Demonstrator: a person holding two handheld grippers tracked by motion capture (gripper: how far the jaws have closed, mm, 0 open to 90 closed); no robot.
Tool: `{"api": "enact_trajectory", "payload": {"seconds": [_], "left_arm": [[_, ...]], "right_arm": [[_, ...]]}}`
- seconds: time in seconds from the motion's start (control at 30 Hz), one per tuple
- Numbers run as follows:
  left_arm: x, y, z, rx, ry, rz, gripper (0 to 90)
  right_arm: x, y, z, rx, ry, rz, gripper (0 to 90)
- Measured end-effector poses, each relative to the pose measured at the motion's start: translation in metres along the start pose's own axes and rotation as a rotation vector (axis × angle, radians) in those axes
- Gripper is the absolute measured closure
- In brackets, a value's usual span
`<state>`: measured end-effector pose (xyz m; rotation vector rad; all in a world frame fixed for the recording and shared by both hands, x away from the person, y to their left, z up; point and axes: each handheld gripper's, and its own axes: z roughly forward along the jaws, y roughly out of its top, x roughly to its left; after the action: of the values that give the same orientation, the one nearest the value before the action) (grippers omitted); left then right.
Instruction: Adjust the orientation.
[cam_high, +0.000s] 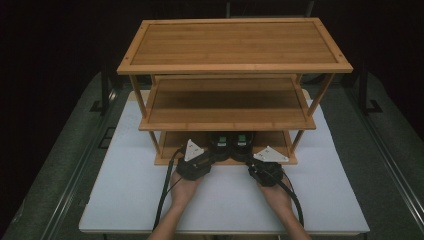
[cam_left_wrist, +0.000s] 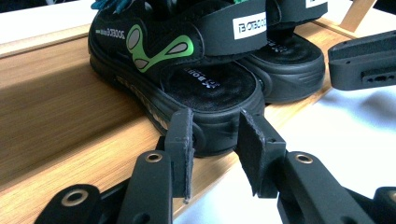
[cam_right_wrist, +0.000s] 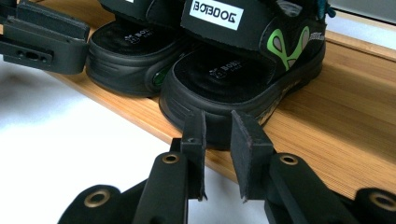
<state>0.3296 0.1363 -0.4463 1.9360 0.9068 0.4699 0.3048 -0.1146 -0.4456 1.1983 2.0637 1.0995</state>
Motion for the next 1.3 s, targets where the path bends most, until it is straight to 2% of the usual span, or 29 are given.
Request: {"api": "enact_trajectory", "payload": {"seconds": [0.1, 0.13, 0.33, 0.63, 0.77, 1.1, 1.3], "left_arm": [[0.0, 0.0, -0.003, 0.001, 0.003, 0.013, 64.3], [0.0, 0.0, -0.004, -0.001, -0.002, 0.004, 64.3], [0.001, -0.001, -0.009, 0.003, -0.008, 0.014, 62.7], [-0.002, -0.002, -0.014, 0.005, -0.036, 0.017, 60.4], [-0.005, -0.002, -0.017, 0.008, -0.044, 0.032, 58.8], [-0.005, -0.005, -0.026, 0.007, -0.054, 0.036, 56.0], [0.0, -0.009, -0.03, 0.009, -0.051, 0.024, 53.3]], "right_arm": [[-0.001, 0.0, -0.004, -0.003, 0.011, 0.003, 73.9], [-0.002, 0.0, -0.004, 0.0, 0.013, 0.002, 73.9], [-0.004, -0.002, -0.009, 0.008, 0.03, -0.005, 72.4], [-0.008, -0.002, -0.017, 0.015, 0.056, -0.003, 69.0], [-0.011, -0.003, -0.02, 0.013, 0.068, -0.001, 67.0], [-0.021, -0.011, -0.03, 0.024, 0.102, 0.024, 56.0], [-0.027, -0.016, -0.034, 0.028, 0.123, 0.03, 52.9]]}}
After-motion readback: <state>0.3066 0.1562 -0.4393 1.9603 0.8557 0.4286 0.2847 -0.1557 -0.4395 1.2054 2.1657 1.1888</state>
